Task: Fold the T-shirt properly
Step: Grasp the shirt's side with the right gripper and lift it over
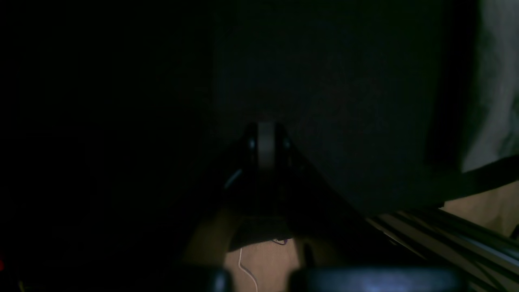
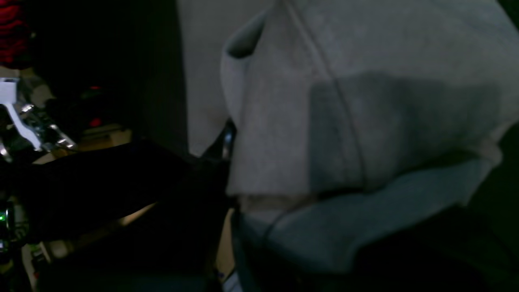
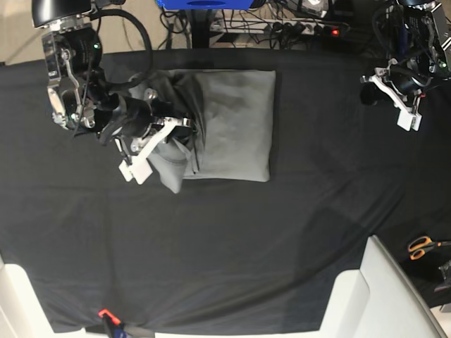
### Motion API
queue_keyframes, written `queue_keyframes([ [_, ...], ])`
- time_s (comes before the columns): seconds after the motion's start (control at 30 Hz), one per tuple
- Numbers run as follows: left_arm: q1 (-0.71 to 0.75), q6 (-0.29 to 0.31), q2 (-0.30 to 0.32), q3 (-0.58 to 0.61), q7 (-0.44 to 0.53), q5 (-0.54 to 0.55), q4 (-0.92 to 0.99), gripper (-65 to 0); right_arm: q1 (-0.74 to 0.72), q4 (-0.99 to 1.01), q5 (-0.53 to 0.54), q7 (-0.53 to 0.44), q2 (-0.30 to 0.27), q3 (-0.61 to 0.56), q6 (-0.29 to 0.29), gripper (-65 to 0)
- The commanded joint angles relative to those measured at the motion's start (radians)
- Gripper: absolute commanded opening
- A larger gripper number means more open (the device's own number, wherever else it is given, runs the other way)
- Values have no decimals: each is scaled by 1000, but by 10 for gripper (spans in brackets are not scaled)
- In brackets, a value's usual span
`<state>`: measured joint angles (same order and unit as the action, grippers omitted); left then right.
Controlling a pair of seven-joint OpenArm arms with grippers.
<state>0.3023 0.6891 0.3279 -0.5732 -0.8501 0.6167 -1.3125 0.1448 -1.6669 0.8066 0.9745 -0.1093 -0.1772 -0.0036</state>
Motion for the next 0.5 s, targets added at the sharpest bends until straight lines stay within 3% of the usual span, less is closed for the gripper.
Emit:
queue_keyframes([
  [0.0,1,9,20,-6,15,15,-14,-650,-26,-14,21,-7,10,-18,6,-644],
  [0.23,1,9,20,-6,15,15,-14,-650,-80,58,-8,-25,43,-126,4,-644],
  [0.47,2,9,20,-6,15,15,-14,-650,-96,64,-8,-45,50,-129,4,-644],
])
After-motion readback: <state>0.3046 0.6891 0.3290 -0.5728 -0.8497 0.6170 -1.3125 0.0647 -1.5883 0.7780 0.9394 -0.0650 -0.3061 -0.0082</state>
